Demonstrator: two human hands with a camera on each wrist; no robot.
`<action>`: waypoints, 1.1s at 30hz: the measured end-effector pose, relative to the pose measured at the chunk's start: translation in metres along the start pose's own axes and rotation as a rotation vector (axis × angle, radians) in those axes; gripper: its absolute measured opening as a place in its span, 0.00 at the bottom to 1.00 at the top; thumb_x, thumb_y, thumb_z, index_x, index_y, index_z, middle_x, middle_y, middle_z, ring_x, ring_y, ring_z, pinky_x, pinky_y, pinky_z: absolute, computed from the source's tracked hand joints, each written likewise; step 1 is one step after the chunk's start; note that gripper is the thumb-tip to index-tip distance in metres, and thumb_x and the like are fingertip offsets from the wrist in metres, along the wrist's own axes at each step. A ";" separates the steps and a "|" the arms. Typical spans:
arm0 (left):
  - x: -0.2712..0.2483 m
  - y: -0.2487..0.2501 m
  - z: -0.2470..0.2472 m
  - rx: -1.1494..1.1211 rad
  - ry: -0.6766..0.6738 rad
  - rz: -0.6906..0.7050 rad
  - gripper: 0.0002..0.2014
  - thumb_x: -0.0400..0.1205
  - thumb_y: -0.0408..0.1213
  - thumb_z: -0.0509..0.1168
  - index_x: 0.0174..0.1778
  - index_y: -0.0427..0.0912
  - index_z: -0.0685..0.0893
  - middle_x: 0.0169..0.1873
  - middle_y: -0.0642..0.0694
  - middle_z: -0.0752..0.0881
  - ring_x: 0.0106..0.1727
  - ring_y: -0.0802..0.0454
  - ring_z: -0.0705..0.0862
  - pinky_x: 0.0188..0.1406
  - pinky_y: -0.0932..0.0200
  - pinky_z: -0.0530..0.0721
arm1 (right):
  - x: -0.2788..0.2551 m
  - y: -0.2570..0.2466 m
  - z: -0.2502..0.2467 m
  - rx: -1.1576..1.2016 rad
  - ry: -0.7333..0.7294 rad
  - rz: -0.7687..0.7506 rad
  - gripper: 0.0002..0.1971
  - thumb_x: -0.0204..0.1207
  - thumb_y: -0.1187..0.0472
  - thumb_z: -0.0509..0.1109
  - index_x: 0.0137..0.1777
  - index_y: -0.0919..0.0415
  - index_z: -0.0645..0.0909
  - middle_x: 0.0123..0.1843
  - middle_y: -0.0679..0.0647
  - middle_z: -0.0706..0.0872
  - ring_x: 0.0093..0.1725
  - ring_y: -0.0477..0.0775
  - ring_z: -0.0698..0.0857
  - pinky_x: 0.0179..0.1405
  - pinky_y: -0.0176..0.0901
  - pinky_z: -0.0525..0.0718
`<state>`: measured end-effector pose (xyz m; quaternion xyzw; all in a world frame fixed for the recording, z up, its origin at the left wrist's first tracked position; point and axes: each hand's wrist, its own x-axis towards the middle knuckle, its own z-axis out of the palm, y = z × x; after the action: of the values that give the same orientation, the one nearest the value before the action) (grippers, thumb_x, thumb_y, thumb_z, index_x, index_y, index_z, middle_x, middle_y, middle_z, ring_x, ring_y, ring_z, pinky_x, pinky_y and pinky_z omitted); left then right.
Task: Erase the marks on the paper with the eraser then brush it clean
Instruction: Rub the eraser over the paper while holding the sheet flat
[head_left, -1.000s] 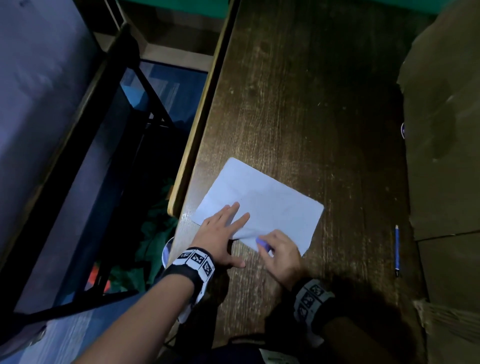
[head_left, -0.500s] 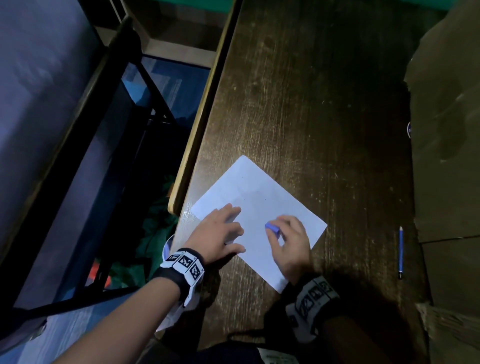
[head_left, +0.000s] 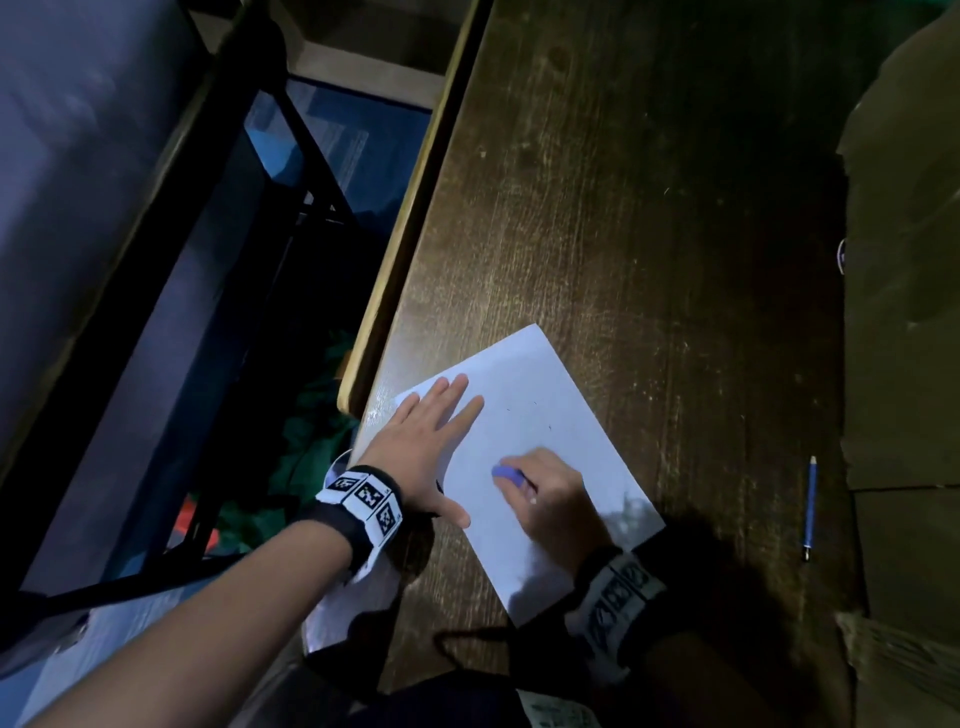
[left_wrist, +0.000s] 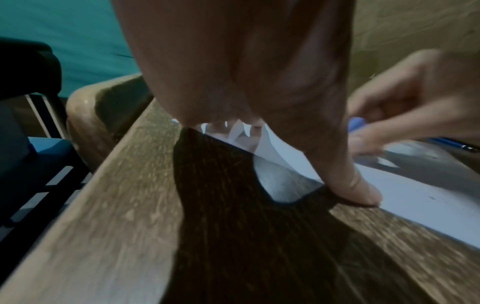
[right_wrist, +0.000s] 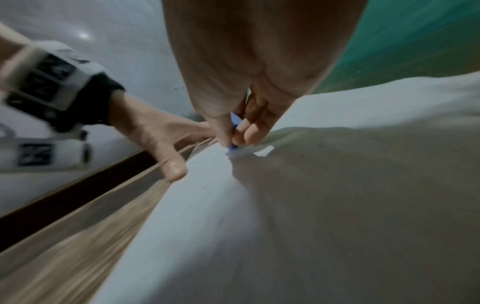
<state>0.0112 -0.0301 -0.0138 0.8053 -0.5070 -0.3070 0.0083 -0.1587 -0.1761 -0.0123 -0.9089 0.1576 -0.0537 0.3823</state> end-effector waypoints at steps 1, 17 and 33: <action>0.000 0.001 -0.002 -0.003 -0.010 -0.005 0.75 0.59 0.75 0.77 0.89 0.53 0.33 0.86 0.49 0.26 0.86 0.47 0.26 0.86 0.43 0.32 | 0.017 0.000 -0.001 0.013 0.000 0.005 0.04 0.77 0.64 0.74 0.50 0.62 0.88 0.44 0.55 0.86 0.43 0.52 0.84 0.49 0.43 0.84; 0.010 0.028 0.001 0.096 -0.057 -0.161 0.76 0.56 0.82 0.71 0.87 0.55 0.28 0.85 0.41 0.23 0.85 0.35 0.24 0.80 0.20 0.38 | 0.066 0.005 -0.018 -0.167 -0.033 0.038 0.05 0.80 0.63 0.71 0.49 0.62 0.87 0.43 0.56 0.84 0.41 0.55 0.84 0.47 0.43 0.81; 0.012 0.030 0.000 0.102 -0.072 -0.178 0.77 0.56 0.81 0.72 0.87 0.54 0.27 0.84 0.45 0.22 0.85 0.36 0.24 0.80 0.20 0.39 | 0.016 -0.030 0.003 -0.156 -0.119 -0.194 0.15 0.83 0.61 0.62 0.37 0.64 0.84 0.34 0.58 0.83 0.35 0.57 0.83 0.35 0.49 0.83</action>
<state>-0.0100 -0.0544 -0.0097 0.8349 -0.4485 -0.3092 -0.0782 -0.1353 -0.1595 0.0066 -0.9485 0.0495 -0.0238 0.3120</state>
